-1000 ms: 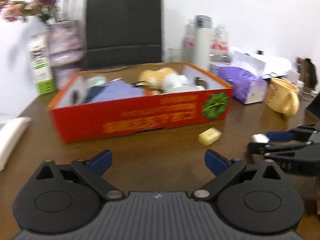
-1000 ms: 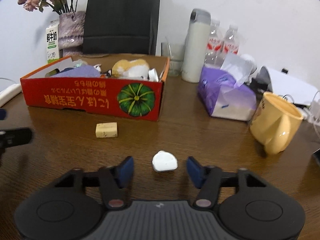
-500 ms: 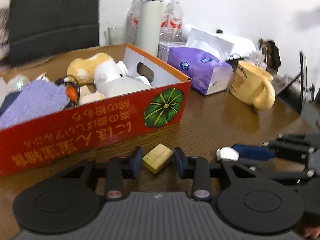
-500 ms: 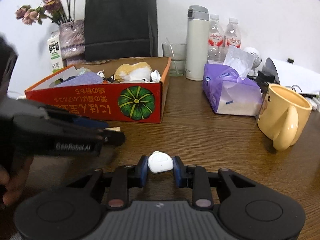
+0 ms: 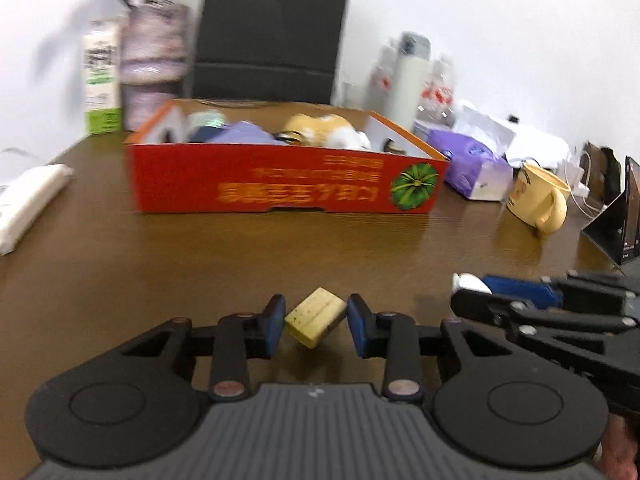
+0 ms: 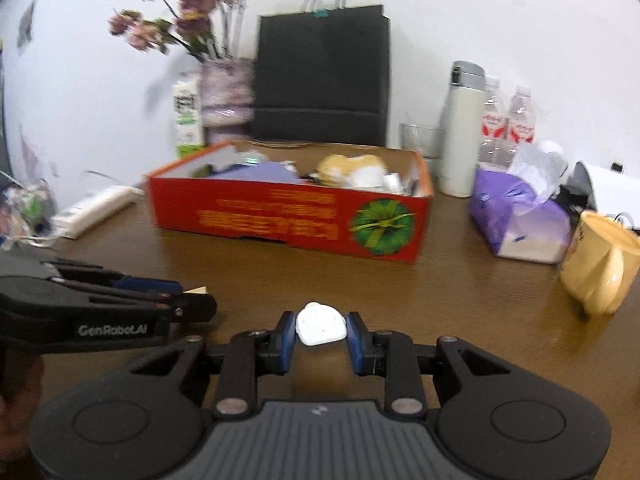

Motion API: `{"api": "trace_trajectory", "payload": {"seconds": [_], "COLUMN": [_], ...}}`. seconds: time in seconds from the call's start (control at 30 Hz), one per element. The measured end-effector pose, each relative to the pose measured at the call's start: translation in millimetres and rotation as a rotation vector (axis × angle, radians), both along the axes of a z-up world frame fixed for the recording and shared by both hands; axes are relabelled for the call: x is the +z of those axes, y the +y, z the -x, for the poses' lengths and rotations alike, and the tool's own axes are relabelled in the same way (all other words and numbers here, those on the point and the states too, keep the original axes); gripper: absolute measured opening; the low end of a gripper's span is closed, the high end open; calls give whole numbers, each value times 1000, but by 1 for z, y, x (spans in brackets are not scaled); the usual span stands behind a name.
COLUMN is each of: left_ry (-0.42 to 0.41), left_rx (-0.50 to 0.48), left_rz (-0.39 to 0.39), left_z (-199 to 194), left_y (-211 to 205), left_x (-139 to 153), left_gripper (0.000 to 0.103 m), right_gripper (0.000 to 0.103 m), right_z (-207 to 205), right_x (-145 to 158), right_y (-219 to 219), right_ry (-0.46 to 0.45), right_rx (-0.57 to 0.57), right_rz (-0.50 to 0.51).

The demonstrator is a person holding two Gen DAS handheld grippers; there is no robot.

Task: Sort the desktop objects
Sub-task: 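Grasp the small white piece with right gripper while left grasps the yellow soap bar, then carry the soap bar and white piece over the box with both grippers, then open both grippers to drop the soap and white piece into the box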

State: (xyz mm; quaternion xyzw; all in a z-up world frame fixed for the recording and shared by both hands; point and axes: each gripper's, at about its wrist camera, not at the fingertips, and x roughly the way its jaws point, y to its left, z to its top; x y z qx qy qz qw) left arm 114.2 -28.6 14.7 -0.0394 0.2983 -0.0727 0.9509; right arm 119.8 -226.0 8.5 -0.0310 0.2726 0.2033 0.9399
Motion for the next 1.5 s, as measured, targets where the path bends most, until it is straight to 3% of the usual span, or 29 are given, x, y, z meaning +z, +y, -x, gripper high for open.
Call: {"api": "trace_trajectory", "payload": {"seconds": [0.13,0.3,0.53,0.73,0.87,1.0,1.07,1.13,1.3,1.5], "left_ry": [0,-40,-96,-150,-159,-251,-245,-209,-84,102], "left_rx": [56,91,68,92,98,108,110,92,50,-20], "left_rz": [55,30,30,27,20,-37,-2,32,19,30], "left_z": [42,85,110,100,64,8,-26,-64,-159,-244], "left_y": [30,42,39,45,48,47,51,54,45,32], "left_x": [0,2,12,23,36,66,81,92,101,83], "left_gripper": [34,34,34,34,34,34,34,34,34,34], "right_gripper": [26,26,26,26,26,26,26,26,26,26], "right_z": [46,91,114,103,64,11,-20,-54,-145,-244], "right_x": [1,3,20,25,40,67,80,91,102,83], "right_y": [14,25,32,30,16,10,11,11,27,49], "right_ry": [24,-20,-77,-130,-130,-173,-181,-159,-61,114], "right_rx": [22,41,38,40,-37,-60,-58,-37,2,-13], "right_rz": [-54,8,3,48,8,-38,-39,-45,-27,-9]}}
